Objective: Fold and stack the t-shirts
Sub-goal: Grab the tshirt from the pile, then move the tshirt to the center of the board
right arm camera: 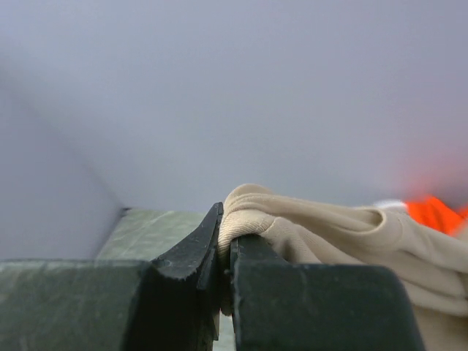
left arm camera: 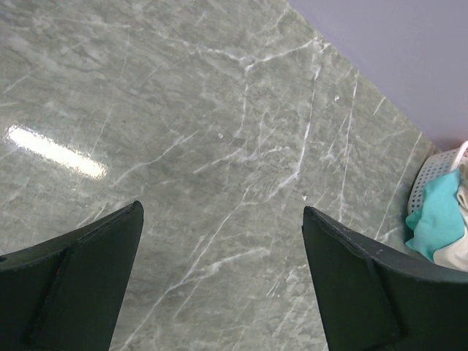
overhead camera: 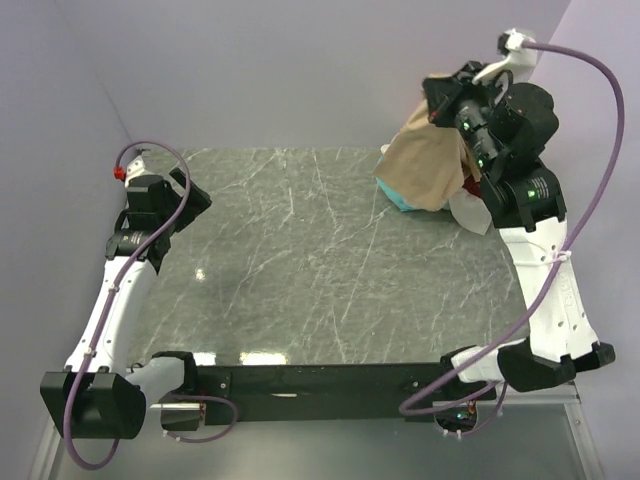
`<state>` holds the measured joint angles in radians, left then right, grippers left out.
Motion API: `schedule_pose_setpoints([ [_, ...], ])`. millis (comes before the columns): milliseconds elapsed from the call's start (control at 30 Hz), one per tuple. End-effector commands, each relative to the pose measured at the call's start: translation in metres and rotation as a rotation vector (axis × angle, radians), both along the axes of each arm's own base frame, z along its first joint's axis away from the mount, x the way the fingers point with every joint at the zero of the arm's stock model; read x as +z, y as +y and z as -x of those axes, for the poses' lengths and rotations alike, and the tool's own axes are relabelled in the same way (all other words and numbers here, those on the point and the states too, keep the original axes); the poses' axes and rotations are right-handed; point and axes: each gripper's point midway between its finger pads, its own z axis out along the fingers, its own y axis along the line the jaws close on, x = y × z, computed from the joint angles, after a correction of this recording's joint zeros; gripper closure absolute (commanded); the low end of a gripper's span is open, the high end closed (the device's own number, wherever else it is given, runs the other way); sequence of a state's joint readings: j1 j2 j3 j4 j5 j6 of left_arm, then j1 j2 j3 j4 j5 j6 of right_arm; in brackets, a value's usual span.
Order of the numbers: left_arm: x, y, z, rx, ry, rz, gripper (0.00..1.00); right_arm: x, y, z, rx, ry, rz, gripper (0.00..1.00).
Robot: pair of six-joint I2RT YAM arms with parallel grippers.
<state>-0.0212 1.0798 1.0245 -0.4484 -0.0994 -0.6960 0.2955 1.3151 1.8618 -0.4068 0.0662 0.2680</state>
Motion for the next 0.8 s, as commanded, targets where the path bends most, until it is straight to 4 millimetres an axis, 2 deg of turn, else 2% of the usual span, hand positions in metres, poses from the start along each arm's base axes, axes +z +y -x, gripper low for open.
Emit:
schedule_pose_setpoints([
  [0, 0.009, -0.005, -0.001, -0.023, -0.046, 0.013, 0.04, 0.071, 0.041, 0.04, 0.165, -0.195, 0.018, 1.0],
  [33, 0.01, -0.004, 0.0, -0.023, -0.049, 0.007, 0.04, 0.087, 0.058, 0.048, 0.216, -0.226, 0.005, 1.0],
  [67, 0.011, -0.004, 0.0, -0.023, -0.05, 0.004, 0.04, 0.093, 0.072, 0.054, 0.264, -0.243, 0.011, 1.0],
  [100, 0.011, -0.004, 0.001, -0.024, -0.05, 0.0, 0.04, 0.094, 0.085, 0.051, 0.29, -0.245, 0.014, 1.0],
  [133, 0.011, -0.003, 0.002, -0.021, -0.05, -0.006, 0.04, 0.114, 0.099, 0.07, 0.343, -0.296, -0.004, 1.0],
  [167, 0.013, -0.002, 0.003, -0.019, -0.054, -0.012, 0.04, 0.122, 0.106, 0.074, 0.362, -0.324, -0.005, 1.0],
  [200, 0.014, -0.001, 0.005, -0.016, -0.052, -0.017, 0.04, 0.123, 0.12, 0.072, 0.388, -0.328, -0.006, 1.0],
  [233, 0.016, 0.002, 0.007, -0.01, -0.058, -0.026, 0.03, 0.139, 0.129, 0.086, 0.431, -0.376, -0.041, 1.0],
  [367, 0.018, 0.006, 0.015, 0.007, -0.065, -0.045, 0.03, 0.152, 0.154, 0.096, 0.519, -0.423, -0.1, 1.0],
  [433, 0.018, 0.008, 0.019, 0.015, -0.061, -0.05, 0.02, 0.148, 0.162, 0.092, 0.536, -0.413, -0.109, 1.0],
  [500, 0.018, 0.011, 0.024, 0.025, -0.065, -0.061, 0.02, 0.142, 0.167, 0.088, 0.543, -0.393, -0.111, 1.0],
  [567, 0.017, 0.013, 0.028, 0.034, -0.059, -0.067, 0.02, 0.125, 0.168, 0.074, 0.496, -0.339, -0.102, 1.0],
  [633, 0.012, 0.014, 0.032, 0.037, -0.048, -0.071, 0.02, 0.098, 0.168, 0.058, 0.444, -0.265, -0.081, 1.0],
  [667, 0.011, 0.014, 0.034, 0.038, -0.042, -0.073, 0.02, 0.085, 0.16, 0.048, 0.381, -0.227, -0.074, 1.0],
  [700, 0.01, 0.015, 0.035, 0.042, -0.04, -0.075, 0.02, 0.055, 0.158, 0.036, 0.341, -0.161, -0.041, 1.0],
  [767, 0.004, 0.016, 0.038, 0.048, -0.022, -0.078, 0.02, 0.014, 0.149, 0.022, 0.277, -0.06, -0.017, 1.0],
])
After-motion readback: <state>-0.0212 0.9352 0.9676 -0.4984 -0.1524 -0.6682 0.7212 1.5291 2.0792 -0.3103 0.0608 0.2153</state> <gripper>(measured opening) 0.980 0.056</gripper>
